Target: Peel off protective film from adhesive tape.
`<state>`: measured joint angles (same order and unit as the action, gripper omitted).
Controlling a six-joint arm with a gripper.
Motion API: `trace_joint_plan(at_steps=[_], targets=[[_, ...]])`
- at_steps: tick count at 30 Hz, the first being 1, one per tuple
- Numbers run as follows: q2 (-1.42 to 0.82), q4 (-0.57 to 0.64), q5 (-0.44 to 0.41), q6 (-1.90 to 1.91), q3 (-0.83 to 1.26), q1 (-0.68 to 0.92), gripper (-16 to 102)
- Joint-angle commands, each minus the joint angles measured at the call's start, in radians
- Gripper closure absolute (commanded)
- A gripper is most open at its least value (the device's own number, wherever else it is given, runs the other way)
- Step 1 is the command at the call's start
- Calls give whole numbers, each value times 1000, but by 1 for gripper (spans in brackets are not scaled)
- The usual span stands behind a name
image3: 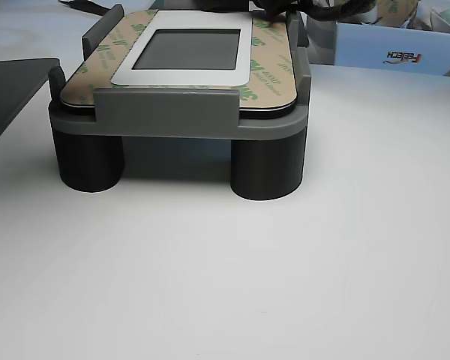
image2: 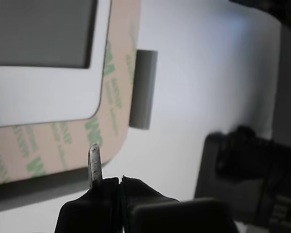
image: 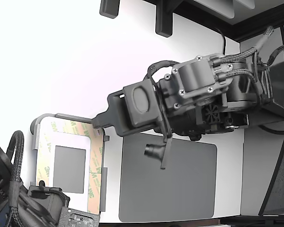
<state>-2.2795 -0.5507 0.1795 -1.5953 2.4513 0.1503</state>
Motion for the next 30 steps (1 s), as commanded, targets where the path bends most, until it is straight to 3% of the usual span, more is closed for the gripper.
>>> trace_joint_plan(at_steps=[1, 8, 12, 20, 30], targets=[[60, 37, -60, -28, -55, 83, 97], [181, 37, -190, -21, -130, 285, 97], [279, -48, -278, -5, -258, 399, 97], [333, -66, -281, -8, -299, 420, 97], [506, -184, -265, -77, -492, 431, 96]])
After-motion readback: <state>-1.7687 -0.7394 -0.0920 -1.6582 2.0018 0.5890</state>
